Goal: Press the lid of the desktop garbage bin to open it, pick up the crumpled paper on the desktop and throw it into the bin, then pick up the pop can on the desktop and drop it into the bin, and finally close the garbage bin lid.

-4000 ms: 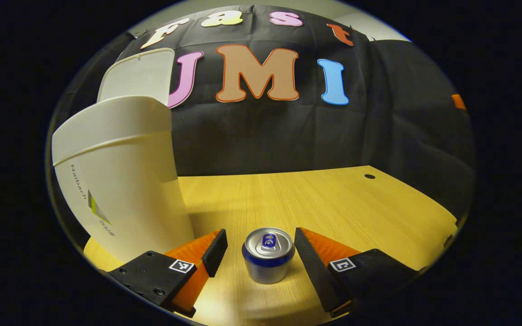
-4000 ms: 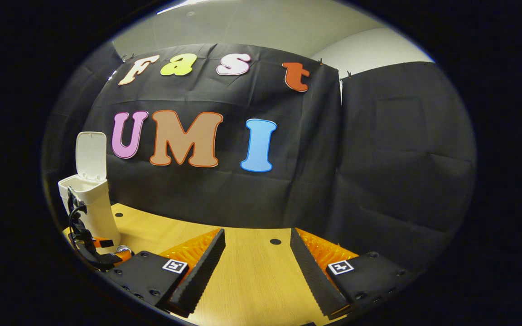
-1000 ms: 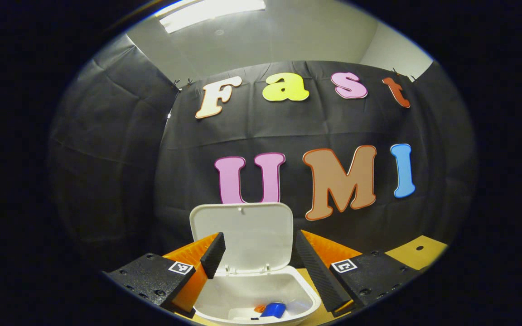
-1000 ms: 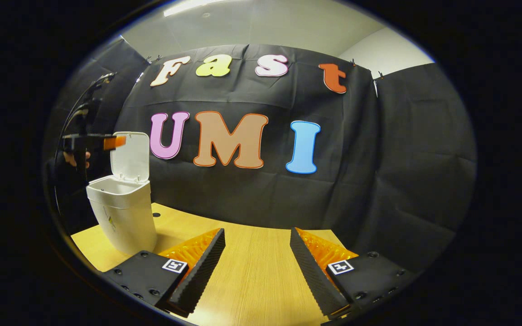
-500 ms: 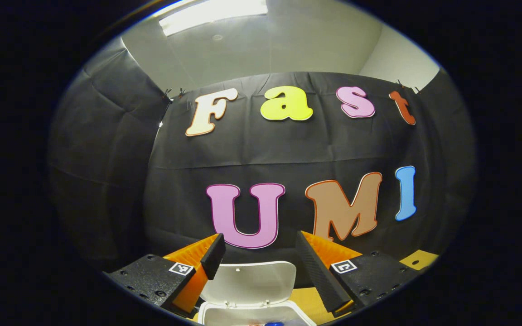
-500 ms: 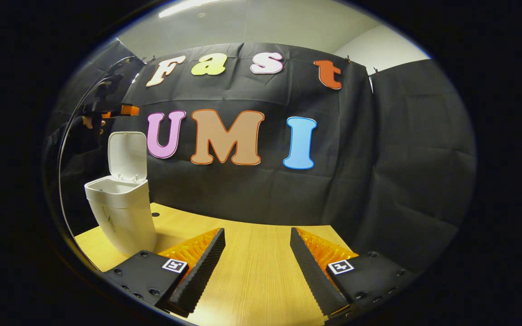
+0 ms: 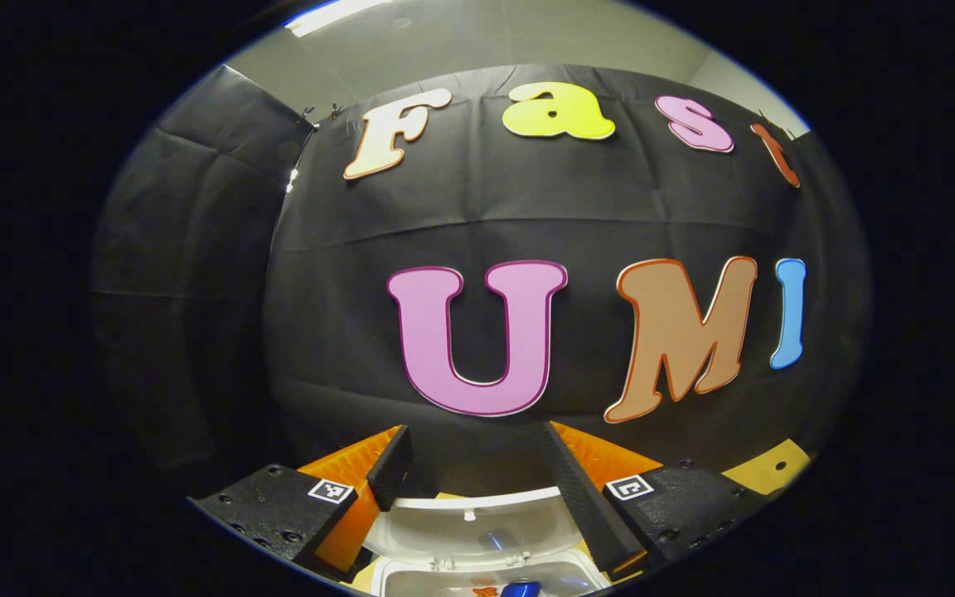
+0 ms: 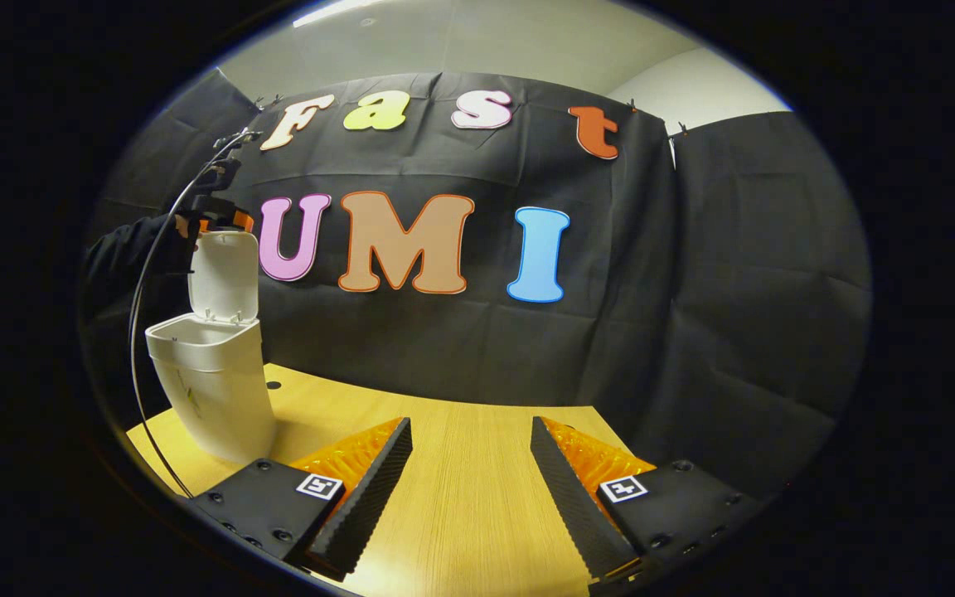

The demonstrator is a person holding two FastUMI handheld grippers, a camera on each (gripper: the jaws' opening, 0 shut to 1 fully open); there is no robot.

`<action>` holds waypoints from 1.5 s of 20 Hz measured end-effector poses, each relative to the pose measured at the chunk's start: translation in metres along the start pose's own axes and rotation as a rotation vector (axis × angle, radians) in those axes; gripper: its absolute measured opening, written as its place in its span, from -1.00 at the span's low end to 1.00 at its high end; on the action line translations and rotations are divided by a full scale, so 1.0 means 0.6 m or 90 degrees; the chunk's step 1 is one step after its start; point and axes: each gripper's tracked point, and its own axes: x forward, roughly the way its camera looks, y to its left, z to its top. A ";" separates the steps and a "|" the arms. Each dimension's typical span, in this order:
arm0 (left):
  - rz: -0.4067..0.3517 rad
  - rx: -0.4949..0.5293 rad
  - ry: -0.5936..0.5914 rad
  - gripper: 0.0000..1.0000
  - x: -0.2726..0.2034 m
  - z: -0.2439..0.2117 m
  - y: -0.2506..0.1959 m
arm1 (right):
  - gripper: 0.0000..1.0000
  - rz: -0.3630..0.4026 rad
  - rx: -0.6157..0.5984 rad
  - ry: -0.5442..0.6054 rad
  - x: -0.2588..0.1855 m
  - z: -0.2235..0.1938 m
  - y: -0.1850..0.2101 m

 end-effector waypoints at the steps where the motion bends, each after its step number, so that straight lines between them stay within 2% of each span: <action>1: -0.007 -0.007 -0.001 0.92 -0.002 0.002 -0.005 | 0.94 0.000 0.000 0.000 0.001 0.002 0.000; 7: -0.022 -0.009 0.007 0.93 -0.074 -0.018 -0.018 | 0.93 0.022 0.006 -0.007 0.007 0.008 0.013; 8: -0.024 -0.010 0.007 0.91 -0.087 -0.027 -0.021 | 1.00 0.027 0.006 -0.007 0.009 0.007 0.016; 10: -0.028 -0.015 0.010 0.91 -0.118 -0.039 -0.024 | 0.93 0.037 0.005 -0.009 0.008 0.008 0.019; 12: -0.030 -0.025 0.014 0.90 -0.149 -0.059 -0.029 | 1.00 0.048 0.003 -0.009 0.009 0.006 0.025; 13: -0.032 -0.023 0.014 0.90 -0.163 -0.070 -0.034 | 0.94 0.052 0.002 -0.008 0.007 0.005 0.026; 16: -0.029 -0.008 0.027 0.93 -0.201 -0.114 -0.036 | 0.94 0.064 -0.003 -0.004 0.003 0.001 0.030; 17: -0.029 -0.006 0.035 0.87 -0.213 -0.132 -0.038 | 0.94 0.065 -0.004 -0.006 0.000 0.001 0.029; 23: -0.036 -0.044 0.098 0.89 -0.257 -0.232 -0.050 | 0.93 0.082 -0.002 -0.009 -0.009 -0.002 0.037; 26: -0.041 -0.038 0.124 0.90 -0.268 -0.263 -0.053 | 0.92 0.087 -0.011 -0.010 -0.013 -0.004 0.041; 27: -0.041 -0.034 0.133 0.89 -0.267 -0.273 -0.055 | 1.00 0.089 -0.012 -0.007 -0.013 -0.008 0.041; 28: -0.042 -0.032 0.142 0.90 -0.273 -0.284 -0.056 | 0.94 0.090 -0.013 -0.006 -0.013 -0.009 0.043; 29: -0.043 -0.031 0.153 0.90 -0.272 -0.295 -0.058 | 1.00 0.091 -0.013 -0.005 -0.013 -0.010 0.043; 30: -0.043 -0.022 0.175 0.92 -0.278 -0.311 -0.059 | 0.93 0.092 -0.014 -0.003 -0.013 -0.012 0.043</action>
